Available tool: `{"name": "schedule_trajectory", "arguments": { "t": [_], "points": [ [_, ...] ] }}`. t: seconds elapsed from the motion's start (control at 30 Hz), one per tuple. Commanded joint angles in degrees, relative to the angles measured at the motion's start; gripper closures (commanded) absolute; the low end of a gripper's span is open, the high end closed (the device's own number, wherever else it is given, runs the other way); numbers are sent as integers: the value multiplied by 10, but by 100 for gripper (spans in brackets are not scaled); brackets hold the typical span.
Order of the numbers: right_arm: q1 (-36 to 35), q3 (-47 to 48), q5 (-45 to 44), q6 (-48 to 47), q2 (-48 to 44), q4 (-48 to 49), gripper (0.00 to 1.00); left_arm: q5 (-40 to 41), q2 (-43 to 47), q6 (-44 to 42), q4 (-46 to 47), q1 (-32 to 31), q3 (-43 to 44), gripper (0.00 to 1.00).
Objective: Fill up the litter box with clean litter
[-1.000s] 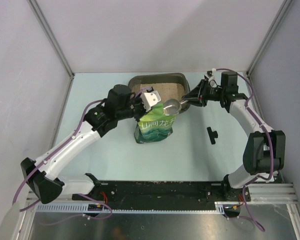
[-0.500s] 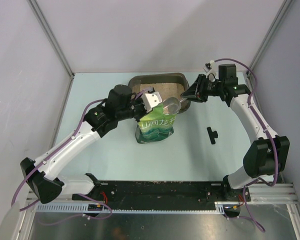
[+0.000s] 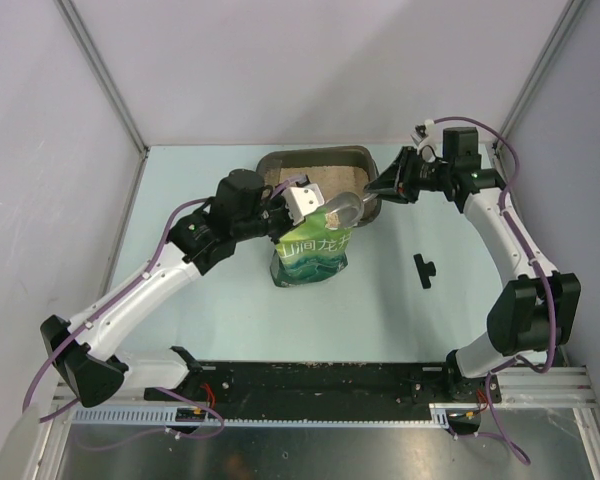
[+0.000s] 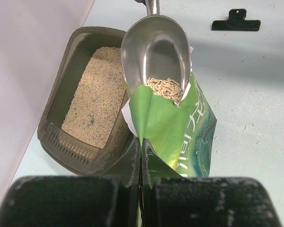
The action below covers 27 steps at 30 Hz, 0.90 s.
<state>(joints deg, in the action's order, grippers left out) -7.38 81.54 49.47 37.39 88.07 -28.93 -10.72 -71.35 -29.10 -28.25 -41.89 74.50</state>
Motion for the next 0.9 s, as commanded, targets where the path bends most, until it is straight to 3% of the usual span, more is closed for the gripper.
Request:
{"name": "schedule_trajectory", "arguments": {
  "t": [0.0,0.33,0.87],
  "points": [
    [19,29,-18,-18,-38,25,100,1,30,-14,24,0,39,100],
    [31,74,-20,-95,-31,-40,100,-9,42,-10,25,0,38,100],
    [69,49,55,-51,-5,-13,100,-2,55,-16,28,0,20,100]
  ]
}}
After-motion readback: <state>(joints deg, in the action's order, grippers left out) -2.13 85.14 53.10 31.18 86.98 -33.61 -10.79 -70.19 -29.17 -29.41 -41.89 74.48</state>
